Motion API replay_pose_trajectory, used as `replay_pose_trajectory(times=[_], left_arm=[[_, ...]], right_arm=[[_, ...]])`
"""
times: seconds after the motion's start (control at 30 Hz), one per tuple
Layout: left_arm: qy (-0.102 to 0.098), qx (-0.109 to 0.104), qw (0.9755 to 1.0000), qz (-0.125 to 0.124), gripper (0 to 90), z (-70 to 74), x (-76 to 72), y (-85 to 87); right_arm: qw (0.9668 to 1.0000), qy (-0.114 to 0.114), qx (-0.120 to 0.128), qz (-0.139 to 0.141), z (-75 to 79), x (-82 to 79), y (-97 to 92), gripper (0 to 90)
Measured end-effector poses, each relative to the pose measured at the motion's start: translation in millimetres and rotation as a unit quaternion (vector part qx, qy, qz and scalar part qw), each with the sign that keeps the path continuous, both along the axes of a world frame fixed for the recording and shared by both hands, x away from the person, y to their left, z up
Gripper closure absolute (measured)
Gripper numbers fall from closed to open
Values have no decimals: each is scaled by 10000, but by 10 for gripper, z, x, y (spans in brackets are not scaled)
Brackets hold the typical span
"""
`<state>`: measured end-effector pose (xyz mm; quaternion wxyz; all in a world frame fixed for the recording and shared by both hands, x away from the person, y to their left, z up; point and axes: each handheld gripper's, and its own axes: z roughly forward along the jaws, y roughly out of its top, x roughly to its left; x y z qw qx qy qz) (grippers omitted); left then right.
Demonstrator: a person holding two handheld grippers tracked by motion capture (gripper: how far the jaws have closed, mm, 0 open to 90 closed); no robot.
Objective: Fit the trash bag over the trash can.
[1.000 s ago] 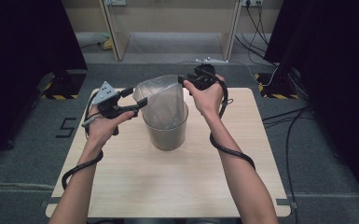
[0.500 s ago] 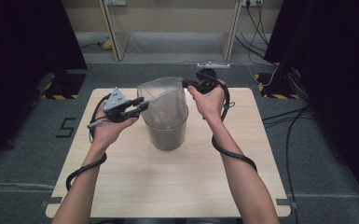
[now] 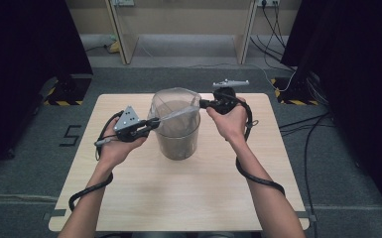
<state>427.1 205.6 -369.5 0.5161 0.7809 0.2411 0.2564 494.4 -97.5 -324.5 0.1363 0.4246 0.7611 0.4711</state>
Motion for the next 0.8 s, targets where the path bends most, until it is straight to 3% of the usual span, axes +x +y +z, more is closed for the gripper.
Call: replay_pose_trajectory(times=[0.5,0.8], left_arm=[[137,477,9978,-434,823,-205,-312,-109],[233,746,9957,-494,823,-316,-364,-136]], right_arm=[[9984,223,-449,265,-293,-350,-111,900],[9968,297,-690,288,-466,-369,-72,900]])
